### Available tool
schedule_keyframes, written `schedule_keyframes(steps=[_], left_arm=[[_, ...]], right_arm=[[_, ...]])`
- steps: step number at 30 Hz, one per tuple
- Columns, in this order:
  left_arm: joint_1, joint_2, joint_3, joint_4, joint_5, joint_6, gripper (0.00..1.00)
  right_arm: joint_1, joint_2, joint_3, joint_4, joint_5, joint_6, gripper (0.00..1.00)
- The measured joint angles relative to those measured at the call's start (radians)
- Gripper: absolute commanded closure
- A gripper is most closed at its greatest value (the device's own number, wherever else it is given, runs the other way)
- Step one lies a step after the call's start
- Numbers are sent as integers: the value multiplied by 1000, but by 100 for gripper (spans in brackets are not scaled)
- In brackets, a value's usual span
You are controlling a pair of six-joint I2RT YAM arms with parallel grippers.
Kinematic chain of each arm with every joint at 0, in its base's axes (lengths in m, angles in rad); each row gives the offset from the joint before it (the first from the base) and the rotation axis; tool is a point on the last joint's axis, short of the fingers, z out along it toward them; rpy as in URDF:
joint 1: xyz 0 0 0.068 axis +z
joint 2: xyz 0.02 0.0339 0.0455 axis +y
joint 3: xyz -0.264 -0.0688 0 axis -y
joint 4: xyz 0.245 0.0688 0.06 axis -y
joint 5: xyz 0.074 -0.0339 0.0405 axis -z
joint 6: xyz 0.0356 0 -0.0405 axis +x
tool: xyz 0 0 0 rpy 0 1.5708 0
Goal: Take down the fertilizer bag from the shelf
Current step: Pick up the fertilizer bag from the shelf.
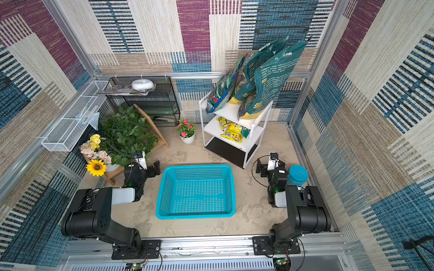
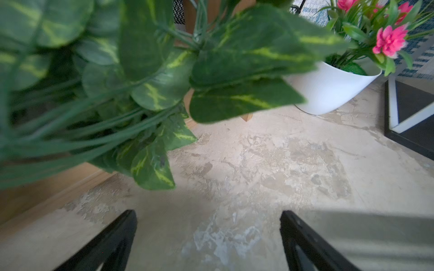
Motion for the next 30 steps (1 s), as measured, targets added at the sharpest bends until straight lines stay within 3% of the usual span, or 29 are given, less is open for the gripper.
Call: schedule_keyframes(steps=[21, 27, 30], left_arm=[[-13, -24, -5, -8, -26, 5, 1], [-57, -300, 16, -186, -163, -45, 1], [-59, -325, 15, -246, -164, -73, 1]], right_arm=[[4, -8, -3, -1, 1, 0, 1], [153, -244, 60, -161, 188, 0, 1], [158, -315, 77, -254, 297, 60, 1]])
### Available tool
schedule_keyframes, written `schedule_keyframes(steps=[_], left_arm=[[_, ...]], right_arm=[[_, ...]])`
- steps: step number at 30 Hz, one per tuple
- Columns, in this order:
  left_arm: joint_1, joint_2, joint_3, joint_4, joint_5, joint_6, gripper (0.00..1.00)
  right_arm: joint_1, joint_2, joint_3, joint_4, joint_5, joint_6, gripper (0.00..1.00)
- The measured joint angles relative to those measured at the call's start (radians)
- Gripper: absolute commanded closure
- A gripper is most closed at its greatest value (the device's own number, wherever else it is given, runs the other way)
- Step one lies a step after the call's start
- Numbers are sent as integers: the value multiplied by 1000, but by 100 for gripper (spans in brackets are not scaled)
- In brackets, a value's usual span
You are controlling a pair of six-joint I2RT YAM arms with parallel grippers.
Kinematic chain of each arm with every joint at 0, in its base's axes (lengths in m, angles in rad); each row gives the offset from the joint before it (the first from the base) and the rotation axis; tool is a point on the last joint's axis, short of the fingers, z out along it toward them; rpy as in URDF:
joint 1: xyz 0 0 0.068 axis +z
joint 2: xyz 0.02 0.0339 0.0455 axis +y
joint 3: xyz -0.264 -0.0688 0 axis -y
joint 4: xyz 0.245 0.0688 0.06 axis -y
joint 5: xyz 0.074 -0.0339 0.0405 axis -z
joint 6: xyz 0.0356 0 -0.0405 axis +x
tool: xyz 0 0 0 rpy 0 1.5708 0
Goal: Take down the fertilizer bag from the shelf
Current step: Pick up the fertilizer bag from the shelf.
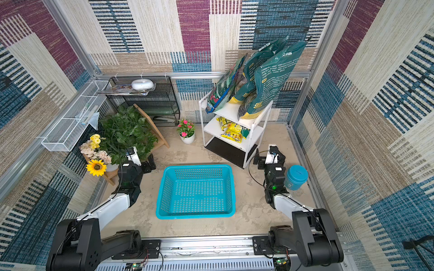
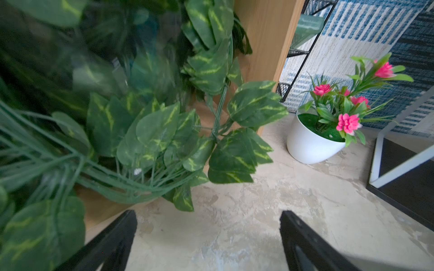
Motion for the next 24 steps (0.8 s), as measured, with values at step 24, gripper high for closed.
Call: schedule_keyframes(steps=[24], left_arm=[[-113, -133, 173, -278, 127, -363, 1]], right_arm=[[4, -368, -52, -380, -174, 265, 0]])
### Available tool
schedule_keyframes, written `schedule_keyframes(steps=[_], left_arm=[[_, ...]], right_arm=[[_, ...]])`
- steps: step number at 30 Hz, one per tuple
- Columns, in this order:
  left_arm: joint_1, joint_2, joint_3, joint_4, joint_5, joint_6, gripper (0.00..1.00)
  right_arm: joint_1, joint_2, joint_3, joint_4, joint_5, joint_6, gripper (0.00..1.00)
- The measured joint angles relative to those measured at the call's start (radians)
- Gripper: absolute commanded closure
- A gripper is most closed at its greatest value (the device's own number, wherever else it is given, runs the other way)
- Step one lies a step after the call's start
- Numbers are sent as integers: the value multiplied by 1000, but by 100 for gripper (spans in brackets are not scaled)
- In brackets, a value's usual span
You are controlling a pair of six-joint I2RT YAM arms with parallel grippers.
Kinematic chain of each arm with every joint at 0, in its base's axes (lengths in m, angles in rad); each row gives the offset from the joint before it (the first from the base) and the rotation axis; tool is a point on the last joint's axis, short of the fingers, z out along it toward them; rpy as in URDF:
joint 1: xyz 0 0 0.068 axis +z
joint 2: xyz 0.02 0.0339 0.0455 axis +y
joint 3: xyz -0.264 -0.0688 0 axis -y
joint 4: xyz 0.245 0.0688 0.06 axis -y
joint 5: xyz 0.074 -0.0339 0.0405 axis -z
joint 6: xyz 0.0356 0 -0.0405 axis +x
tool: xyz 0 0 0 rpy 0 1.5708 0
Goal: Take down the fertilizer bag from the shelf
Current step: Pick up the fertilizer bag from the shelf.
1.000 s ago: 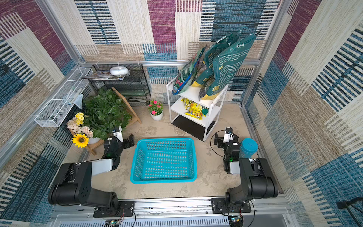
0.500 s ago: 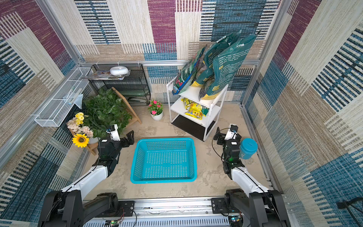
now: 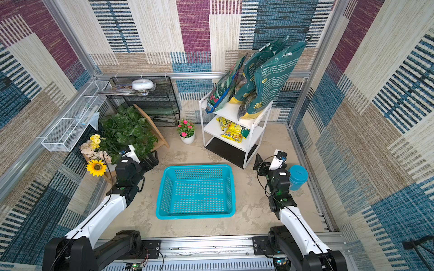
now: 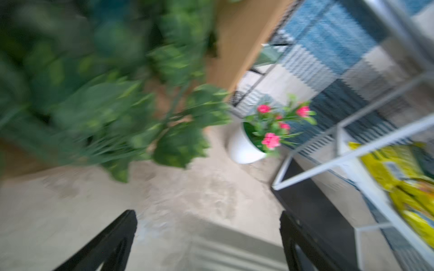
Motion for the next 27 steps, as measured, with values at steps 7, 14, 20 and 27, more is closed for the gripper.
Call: schedule_keyframes(steps=[7, 14, 20, 27], left_arm=[[-140, -98, 97, -152, -85, -50, 1], [-292, -93, 220, -90, 35, -46, 1], [-381, 81, 582, -221, 107, 27, 4], [-505, 250, 913, -362, 160, 263, 15]], right_arm=[[0, -180, -201, 80, -65, 40, 1], [2, -254, -264, 179, -121, 47, 1], [6, -239, -284, 207, -145, 45, 1], [21, -134, -285, 299, -142, 43, 1]])
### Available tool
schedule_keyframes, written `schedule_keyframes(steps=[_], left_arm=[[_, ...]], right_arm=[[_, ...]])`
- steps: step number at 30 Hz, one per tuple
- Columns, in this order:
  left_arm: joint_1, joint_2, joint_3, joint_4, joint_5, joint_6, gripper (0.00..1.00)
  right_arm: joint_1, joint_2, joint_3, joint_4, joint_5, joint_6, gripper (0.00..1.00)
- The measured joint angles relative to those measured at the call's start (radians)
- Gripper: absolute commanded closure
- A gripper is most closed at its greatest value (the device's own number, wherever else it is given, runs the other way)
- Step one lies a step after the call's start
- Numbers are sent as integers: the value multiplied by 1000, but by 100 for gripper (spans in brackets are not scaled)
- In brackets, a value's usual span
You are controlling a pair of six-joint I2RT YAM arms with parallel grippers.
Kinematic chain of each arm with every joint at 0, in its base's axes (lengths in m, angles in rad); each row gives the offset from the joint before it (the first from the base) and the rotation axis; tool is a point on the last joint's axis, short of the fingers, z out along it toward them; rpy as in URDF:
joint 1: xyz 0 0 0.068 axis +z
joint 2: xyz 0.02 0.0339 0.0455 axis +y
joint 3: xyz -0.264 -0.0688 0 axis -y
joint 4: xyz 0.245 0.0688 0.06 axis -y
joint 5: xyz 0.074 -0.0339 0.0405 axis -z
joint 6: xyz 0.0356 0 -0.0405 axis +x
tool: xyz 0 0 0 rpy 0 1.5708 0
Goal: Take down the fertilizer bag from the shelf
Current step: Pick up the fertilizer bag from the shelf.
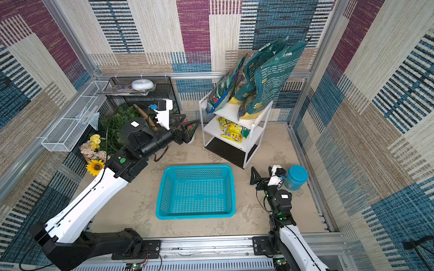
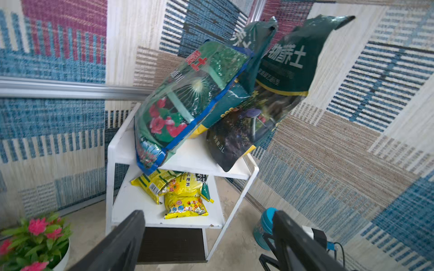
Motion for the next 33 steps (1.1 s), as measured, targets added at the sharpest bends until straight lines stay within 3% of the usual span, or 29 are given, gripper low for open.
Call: schedule_keyframes(steps=[10, 23, 29, 33], left_arm=[[-68, 304, 444, -226, 31, 189, 12], [-77, 688, 1077, -465, 10, 402, 15], [-77, 762, 1142, -486, 12, 460, 19], [-77, 800, 1146, -410, 19, 475, 19]], right_arm=[[95, 153, 0, 100, 9, -49, 2], [137, -97, 0, 233, -101, -134, 1], [138, -98, 0, 242, -107, -142, 1], [143, -69, 0, 244, -116, -145, 1]])
